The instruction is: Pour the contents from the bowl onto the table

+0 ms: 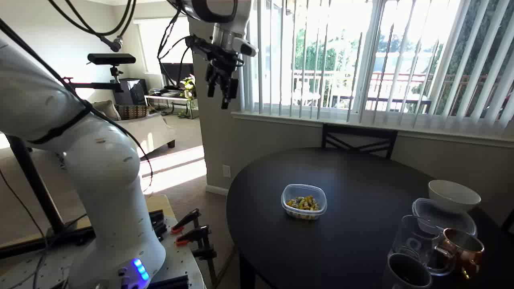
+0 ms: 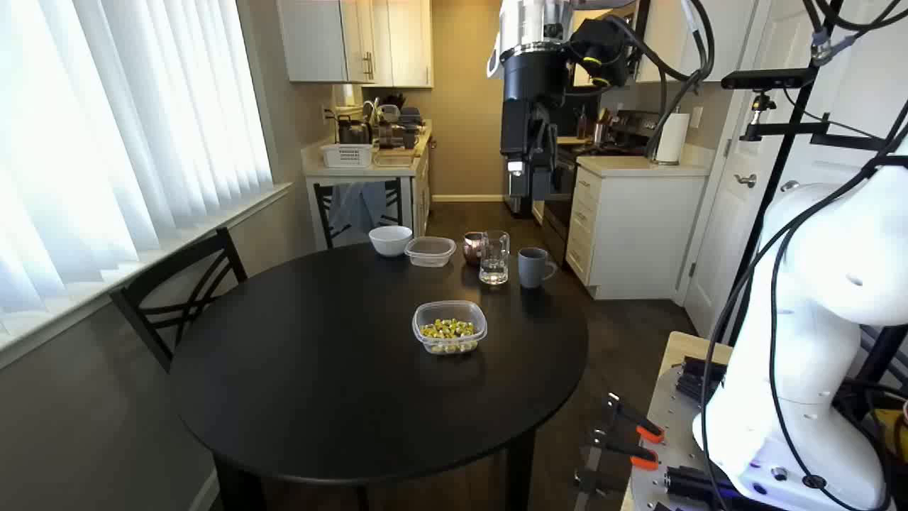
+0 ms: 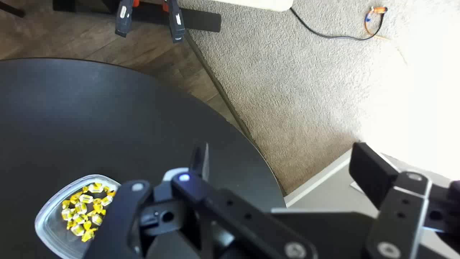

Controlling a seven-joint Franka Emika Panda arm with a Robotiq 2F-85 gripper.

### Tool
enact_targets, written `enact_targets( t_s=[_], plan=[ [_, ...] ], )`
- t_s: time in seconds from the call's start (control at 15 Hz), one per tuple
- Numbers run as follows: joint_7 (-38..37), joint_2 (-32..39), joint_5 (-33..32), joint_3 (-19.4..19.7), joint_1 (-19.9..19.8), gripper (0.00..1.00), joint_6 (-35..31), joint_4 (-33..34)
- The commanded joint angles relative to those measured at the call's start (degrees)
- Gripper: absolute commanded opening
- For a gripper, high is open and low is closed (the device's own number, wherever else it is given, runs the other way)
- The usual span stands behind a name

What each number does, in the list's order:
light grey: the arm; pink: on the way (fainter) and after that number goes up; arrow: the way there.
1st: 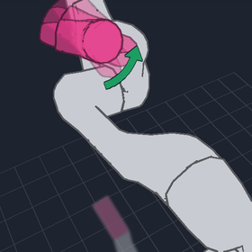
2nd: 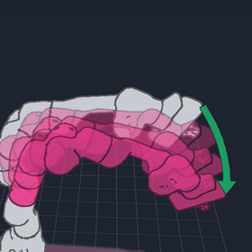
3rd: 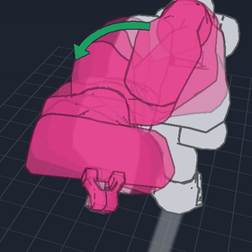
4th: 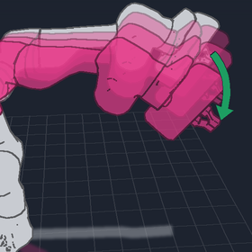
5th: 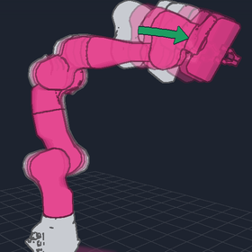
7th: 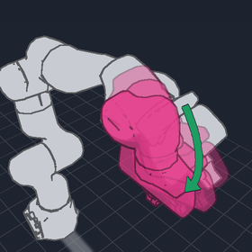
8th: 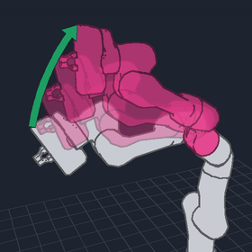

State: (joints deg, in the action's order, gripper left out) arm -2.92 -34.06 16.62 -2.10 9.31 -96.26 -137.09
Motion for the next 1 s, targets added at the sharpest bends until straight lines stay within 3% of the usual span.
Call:
enact_targets(
  t_s=[0.0,0.67,0.93],
  plan=[
    [0.6,0.0,0.5,-1.1,-1.4,1.0,0.3,0.2],
    [0.6,0.0,0.5,-1.1,-1.4,1.0,0.3,0.2],
    [-3.9,7.5,1.1,-3.0,-1.8,1.0,-2.0,6.1]
  ],
)
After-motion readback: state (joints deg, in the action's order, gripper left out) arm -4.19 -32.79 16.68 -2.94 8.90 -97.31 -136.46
